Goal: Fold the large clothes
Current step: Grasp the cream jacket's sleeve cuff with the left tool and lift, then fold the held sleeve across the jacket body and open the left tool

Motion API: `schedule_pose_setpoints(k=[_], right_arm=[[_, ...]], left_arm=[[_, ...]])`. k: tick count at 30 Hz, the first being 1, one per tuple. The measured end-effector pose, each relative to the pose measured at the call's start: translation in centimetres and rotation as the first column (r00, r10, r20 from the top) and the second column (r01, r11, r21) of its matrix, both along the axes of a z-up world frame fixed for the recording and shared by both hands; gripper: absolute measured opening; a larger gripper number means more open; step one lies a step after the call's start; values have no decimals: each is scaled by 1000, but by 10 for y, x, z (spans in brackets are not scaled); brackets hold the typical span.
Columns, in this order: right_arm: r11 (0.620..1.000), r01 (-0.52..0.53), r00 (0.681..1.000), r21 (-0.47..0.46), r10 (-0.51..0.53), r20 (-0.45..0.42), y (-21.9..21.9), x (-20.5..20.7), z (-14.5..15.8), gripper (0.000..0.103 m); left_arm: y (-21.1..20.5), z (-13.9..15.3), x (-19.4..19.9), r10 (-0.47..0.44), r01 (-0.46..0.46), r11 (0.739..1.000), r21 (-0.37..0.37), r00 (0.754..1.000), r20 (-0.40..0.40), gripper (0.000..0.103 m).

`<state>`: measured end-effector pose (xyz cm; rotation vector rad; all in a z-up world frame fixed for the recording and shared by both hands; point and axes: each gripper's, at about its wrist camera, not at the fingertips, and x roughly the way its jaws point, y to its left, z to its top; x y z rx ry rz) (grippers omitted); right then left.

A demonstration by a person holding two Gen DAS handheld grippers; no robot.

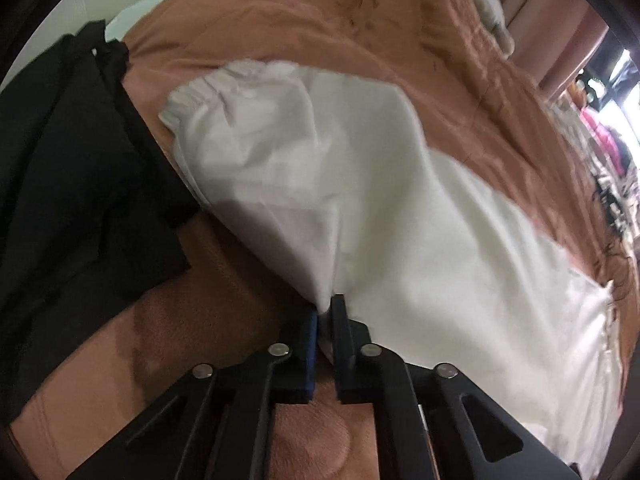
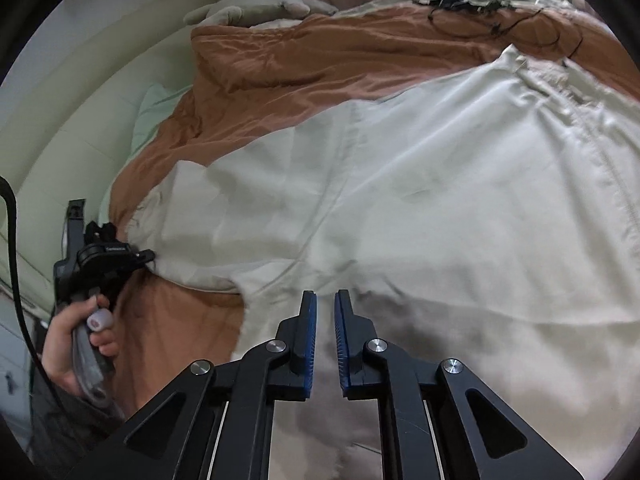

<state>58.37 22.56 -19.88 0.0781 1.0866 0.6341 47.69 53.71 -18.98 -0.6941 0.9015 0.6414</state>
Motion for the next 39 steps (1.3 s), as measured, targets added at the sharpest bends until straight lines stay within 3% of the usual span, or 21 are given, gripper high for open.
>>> schedule_pose_setpoints(k=[8, 14, 18, 20, 25, 32, 39], right_arm=[[997, -34, 995, 69, 40, -86, 37, 10, -19, 8], [993, -65, 979, 101, 83, -188, 61, 16, -53, 8], [989, -69, 966, 130, 99, -238, 63, 21, -61, 8], [984, -85, 962, 155, 122, -244, 54, 20, -52, 8], [988, -74, 984, 136, 94, -151, 9, 8, -11, 8], [991, 17, 996, 130, -5, -92, -67, -1, 22, 8], [984, 108, 994, 141, -103, -42, -147, -13, 46, 8]], left_arm=[[-27, 77, -14, -118, 102, 991, 87, 972, 202, 3], [-52, 127, -9, -220, 177, 969, 173, 935, 278, 3], [-69, 150, -4, -289, 240, 953, 187, 907, 306, 3], [-82, 161, -2, -324, 272, 942, 197, 892, 317, 3], [-127, 184, 6, -410, 347, 909, 230, 846, 343, 3], [-192, 209, 17, -514, 445, 857, 261, 780, 357, 3], [-261, 212, 35, -611, 546, 792, 274, 716, 338, 3]])
